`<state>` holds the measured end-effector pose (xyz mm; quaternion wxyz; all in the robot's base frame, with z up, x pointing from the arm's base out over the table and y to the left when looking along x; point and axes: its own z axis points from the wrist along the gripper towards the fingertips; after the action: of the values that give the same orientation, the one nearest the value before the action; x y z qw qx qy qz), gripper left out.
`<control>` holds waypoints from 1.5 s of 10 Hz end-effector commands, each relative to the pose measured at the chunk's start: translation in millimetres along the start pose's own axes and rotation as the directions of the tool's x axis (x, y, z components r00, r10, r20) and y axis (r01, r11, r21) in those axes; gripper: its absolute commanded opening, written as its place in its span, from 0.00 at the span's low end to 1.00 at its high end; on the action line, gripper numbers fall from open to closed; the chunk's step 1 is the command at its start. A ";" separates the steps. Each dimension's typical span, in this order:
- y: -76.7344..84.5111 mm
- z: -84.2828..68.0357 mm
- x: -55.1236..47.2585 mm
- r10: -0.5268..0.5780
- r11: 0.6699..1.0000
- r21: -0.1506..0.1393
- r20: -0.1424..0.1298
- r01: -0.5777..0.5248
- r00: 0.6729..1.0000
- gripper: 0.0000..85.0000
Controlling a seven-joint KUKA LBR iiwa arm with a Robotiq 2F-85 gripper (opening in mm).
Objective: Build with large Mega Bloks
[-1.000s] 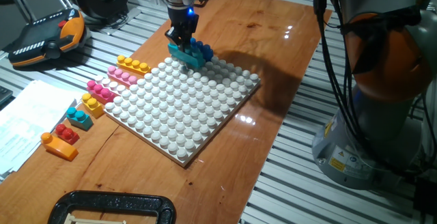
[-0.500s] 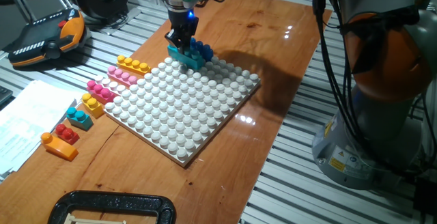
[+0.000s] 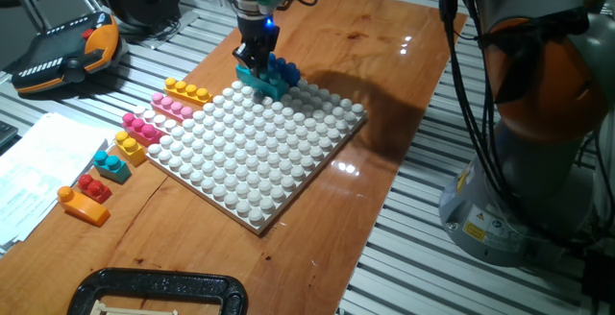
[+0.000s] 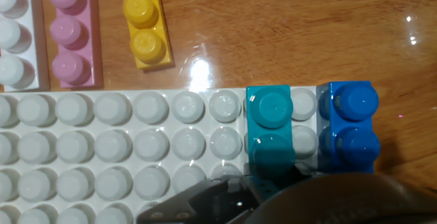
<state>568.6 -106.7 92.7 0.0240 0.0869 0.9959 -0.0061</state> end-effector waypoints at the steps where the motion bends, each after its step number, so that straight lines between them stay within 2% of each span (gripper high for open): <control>1: 0.0 3.6 -0.1 0.000 1.000 -0.005 0.002 0.000 1.000 0.00; 5: 1.6 11.2 2.7 0.005 1.000 -0.014 0.011 -0.005 1.000 0.00; 9: 3.5 17.1 0.5 0.003 1.000 -0.021 0.016 -0.002 1.000 0.00; 14: 15.3 6.9 -12.3 0.010 1.000 -0.014 0.003 -0.010 1.000 0.00; 15: 19.5 6.6 -14.7 0.006 1.000 -0.003 0.007 -0.006 1.000 0.00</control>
<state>587.2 -89.6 86.4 0.0273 0.0892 0.9956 -0.0064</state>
